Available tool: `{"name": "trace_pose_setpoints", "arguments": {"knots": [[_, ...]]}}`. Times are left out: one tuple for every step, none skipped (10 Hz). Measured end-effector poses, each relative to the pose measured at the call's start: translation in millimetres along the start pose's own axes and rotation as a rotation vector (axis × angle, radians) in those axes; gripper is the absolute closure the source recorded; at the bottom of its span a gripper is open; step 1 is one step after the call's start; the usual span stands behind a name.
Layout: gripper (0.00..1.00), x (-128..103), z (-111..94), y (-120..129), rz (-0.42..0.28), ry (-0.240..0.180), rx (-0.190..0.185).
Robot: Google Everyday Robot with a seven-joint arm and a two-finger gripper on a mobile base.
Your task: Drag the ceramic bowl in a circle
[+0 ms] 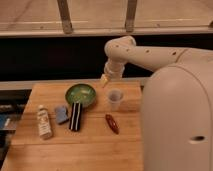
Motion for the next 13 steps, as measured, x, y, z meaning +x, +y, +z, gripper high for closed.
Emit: {"name": "trace_pose_setpoints", "arguments": {"knots": [[0.38,-16,3,10,-0.028,-0.008,-0.011],[0.38,-37,7,28,-0.068,-0.029,-0.05],[0.38,-54,10,46,-0.117,-0.057,-0.106],[0.38,-61,12,54,-0.137,-0.069,-0.13],[0.38,-66,12,58,-0.148,-0.078,-0.144],[0.38,-65,12,57,-0.146,-0.077,-0.143],[0.38,-64,12,57,-0.146,-0.075,-0.142],[0.38,-63,12,56,-0.142,-0.07,-0.14],[0.38,-54,15,56,-0.133,-0.045,-0.134],[0.38,-45,21,54,-0.127,-0.028,-0.131],[0.38,-37,30,54,-0.122,-0.012,-0.13],[0.38,-30,41,56,-0.121,0.007,-0.131],[0.38,-23,49,57,-0.116,0.022,-0.136]]}}
